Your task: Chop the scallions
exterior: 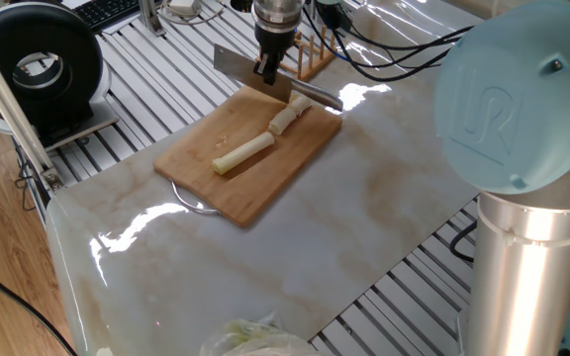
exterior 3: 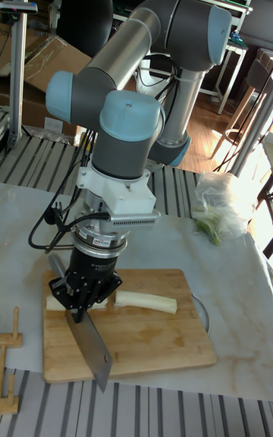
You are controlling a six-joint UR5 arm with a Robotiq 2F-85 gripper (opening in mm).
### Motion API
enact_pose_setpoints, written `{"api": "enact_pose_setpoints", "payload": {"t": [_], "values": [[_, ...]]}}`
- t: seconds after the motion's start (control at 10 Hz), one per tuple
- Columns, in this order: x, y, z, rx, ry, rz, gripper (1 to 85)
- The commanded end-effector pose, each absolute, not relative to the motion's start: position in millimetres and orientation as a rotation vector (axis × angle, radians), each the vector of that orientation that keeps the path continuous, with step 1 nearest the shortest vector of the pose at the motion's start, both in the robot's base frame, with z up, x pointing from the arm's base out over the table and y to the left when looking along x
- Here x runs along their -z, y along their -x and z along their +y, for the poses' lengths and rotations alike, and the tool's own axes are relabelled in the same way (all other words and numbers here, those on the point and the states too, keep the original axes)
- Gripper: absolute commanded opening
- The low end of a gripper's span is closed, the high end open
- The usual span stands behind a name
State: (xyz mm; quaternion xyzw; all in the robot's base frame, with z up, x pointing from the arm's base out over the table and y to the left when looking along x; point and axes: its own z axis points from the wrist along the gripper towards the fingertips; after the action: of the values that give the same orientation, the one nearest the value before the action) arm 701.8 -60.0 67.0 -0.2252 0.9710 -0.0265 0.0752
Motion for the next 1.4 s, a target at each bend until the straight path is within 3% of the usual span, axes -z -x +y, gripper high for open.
{"api": "enact_pose_setpoints", "payload": {"t": [0.0, 1.3], "values": [[-65.0, -693.3, -62.3, 0.073, 0.663, 2.943, 1.3], [-68.0, -686.1, -76.8, 0.105, 0.66, 2.961, 1.3]]}}
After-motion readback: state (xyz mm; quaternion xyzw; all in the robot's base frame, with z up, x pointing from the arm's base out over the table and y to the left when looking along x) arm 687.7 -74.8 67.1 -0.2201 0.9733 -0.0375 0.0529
